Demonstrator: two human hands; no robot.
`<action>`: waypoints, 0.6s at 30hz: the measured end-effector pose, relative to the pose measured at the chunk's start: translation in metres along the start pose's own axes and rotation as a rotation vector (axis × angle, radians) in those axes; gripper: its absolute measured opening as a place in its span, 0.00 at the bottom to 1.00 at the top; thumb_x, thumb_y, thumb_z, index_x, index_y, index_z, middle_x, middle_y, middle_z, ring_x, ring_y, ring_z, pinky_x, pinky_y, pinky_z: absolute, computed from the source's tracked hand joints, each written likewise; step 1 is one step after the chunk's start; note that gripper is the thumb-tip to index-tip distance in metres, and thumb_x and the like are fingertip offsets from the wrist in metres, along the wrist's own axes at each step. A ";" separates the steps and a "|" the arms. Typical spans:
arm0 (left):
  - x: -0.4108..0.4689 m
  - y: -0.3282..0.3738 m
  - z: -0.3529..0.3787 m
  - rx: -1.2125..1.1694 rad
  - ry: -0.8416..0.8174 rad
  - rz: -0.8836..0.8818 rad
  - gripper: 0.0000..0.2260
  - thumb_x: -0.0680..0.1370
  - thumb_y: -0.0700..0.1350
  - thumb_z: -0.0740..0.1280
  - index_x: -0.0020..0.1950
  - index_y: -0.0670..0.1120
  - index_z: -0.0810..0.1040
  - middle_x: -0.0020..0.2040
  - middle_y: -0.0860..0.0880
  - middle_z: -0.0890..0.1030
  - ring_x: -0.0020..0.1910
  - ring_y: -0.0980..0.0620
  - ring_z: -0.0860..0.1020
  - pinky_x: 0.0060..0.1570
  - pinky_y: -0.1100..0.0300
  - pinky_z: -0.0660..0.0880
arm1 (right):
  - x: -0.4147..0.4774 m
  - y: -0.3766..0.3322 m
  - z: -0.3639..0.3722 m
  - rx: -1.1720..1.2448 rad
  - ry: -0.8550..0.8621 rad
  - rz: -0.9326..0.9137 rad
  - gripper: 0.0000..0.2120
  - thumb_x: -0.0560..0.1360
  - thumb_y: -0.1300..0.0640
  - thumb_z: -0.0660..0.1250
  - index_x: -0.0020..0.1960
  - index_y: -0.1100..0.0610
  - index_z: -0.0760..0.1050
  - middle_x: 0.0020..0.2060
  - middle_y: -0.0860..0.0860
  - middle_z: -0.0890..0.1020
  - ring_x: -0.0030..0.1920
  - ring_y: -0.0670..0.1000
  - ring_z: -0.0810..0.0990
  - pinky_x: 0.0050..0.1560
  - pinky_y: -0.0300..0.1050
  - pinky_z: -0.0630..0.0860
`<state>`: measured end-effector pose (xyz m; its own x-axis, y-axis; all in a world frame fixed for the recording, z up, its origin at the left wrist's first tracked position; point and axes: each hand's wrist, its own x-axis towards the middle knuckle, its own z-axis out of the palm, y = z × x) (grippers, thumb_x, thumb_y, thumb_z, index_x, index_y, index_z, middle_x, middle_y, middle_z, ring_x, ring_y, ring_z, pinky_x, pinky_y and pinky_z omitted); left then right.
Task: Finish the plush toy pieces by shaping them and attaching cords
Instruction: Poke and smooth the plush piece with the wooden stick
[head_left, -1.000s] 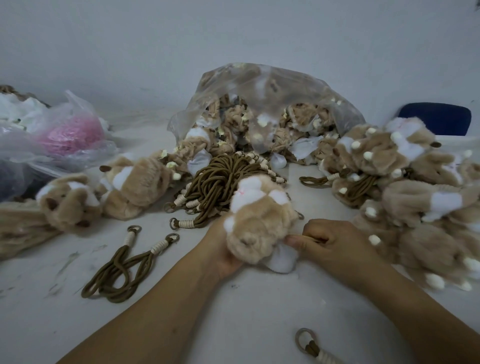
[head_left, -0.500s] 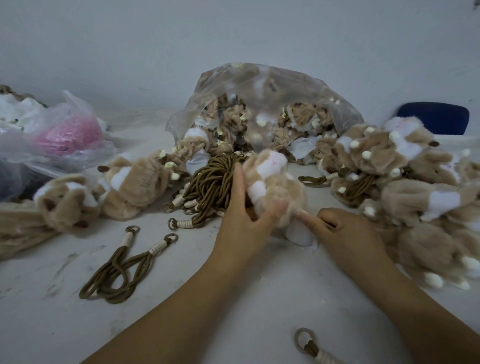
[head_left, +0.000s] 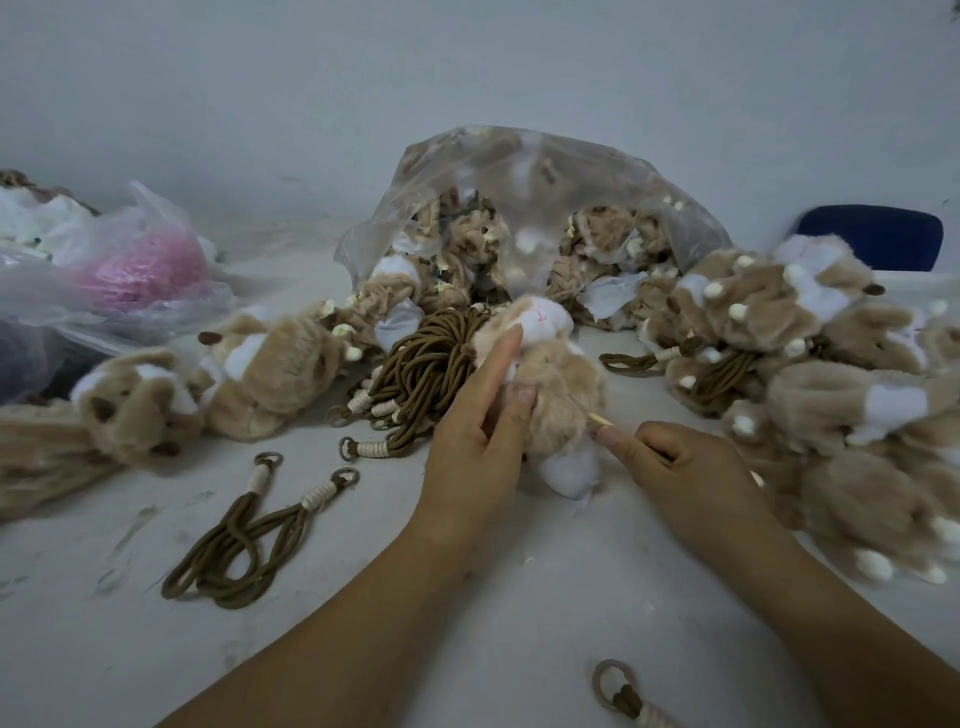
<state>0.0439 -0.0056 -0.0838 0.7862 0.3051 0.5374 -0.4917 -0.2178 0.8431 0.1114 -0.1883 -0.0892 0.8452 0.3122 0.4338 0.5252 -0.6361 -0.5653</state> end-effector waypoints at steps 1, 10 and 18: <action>0.000 0.000 0.000 0.005 0.001 0.010 0.18 0.82 0.45 0.63 0.65 0.67 0.71 0.62 0.72 0.74 0.63 0.65 0.75 0.56 0.66 0.76 | 0.000 0.000 0.000 0.014 -0.001 -0.006 0.28 0.69 0.30 0.58 0.30 0.54 0.60 0.23 0.48 0.64 0.25 0.46 0.63 0.29 0.47 0.62; 0.002 -0.007 0.003 -0.075 0.007 -0.108 0.09 0.77 0.52 0.64 0.55 0.65 0.76 0.52 0.60 0.82 0.54 0.58 0.81 0.53 0.56 0.79 | -0.002 -0.002 -0.001 0.050 -0.016 -0.049 0.27 0.68 0.31 0.56 0.26 0.52 0.60 0.23 0.45 0.68 0.27 0.45 0.67 0.31 0.40 0.64; -0.001 -0.008 0.010 -0.313 -0.040 -0.243 0.09 0.82 0.47 0.61 0.57 0.56 0.79 0.55 0.50 0.84 0.58 0.49 0.82 0.57 0.50 0.79 | -0.004 -0.007 0.009 0.146 -0.045 -0.041 0.28 0.66 0.31 0.55 0.27 0.55 0.67 0.25 0.50 0.72 0.27 0.45 0.70 0.30 0.37 0.65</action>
<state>0.0511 -0.0132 -0.0912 0.9047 0.2749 0.3255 -0.3750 0.1510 0.9147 0.1059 -0.1787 -0.0935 0.8247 0.3692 0.4284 0.5653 -0.5136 -0.6455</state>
